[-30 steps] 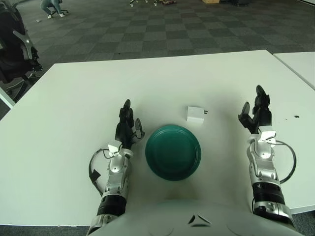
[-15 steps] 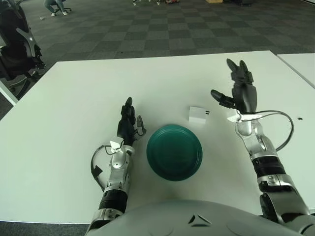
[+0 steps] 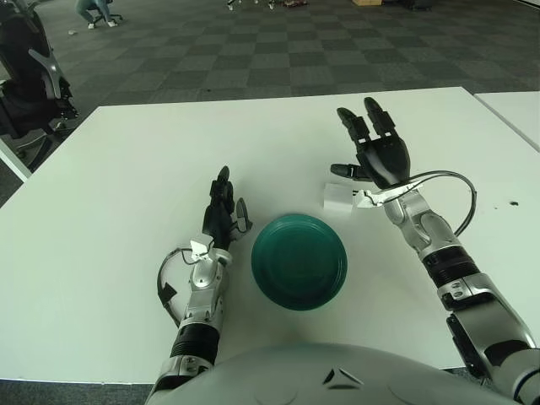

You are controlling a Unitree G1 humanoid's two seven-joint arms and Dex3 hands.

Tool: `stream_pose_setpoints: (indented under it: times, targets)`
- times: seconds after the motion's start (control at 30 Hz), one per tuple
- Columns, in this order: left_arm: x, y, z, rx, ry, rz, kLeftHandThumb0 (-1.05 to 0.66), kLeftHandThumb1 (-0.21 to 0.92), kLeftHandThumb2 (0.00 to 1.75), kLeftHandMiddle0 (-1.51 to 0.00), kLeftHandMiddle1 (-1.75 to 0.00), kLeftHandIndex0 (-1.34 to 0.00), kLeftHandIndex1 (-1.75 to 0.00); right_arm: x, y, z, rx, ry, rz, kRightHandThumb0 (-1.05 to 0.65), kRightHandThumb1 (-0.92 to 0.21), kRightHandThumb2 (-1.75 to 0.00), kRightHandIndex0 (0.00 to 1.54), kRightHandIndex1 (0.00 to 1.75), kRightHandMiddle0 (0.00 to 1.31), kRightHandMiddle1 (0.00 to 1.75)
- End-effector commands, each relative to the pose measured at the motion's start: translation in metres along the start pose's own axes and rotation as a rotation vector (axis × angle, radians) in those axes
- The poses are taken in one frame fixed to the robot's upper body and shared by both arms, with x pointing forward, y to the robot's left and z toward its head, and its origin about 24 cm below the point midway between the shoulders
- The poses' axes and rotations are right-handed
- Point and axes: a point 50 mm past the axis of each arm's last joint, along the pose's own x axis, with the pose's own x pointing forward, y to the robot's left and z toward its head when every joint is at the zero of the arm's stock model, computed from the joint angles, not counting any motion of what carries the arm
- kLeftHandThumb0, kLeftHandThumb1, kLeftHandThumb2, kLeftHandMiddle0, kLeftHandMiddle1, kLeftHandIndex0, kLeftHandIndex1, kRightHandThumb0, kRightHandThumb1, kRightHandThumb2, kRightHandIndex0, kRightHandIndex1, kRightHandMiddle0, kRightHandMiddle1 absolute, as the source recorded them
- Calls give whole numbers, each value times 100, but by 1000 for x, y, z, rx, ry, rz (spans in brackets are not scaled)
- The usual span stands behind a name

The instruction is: Put the charger into the plate.

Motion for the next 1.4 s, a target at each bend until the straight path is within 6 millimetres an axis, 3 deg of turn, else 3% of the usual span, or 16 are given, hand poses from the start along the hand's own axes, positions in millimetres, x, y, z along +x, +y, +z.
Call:
stream_pose_setpoints:
  times: [0.0, 0.33, 1.37]
  targets:
    - [-46, -3, -60, -88, 270, 68, -88, 92, 97, -13, -1, 0, -33, 6, -3, 0, -106, -68, 74, -93, -92, -78, 10, 0, 0, 16]
    - [-45, -5, -59, -99, 249, 55, -89, 92, 94, -12, 0, 0, -35, 15, 10, -1, -295, -116, 262, -92, -92, -82, 10, 0, 0, 9]
    - [-42, -5, -59, -99, 216, 53, -90, 92, 90, -13, -1, 0, -39, 3, 35, 7, -226, -40, 412, -105, -92, -91, 0, 0, 0, 0]
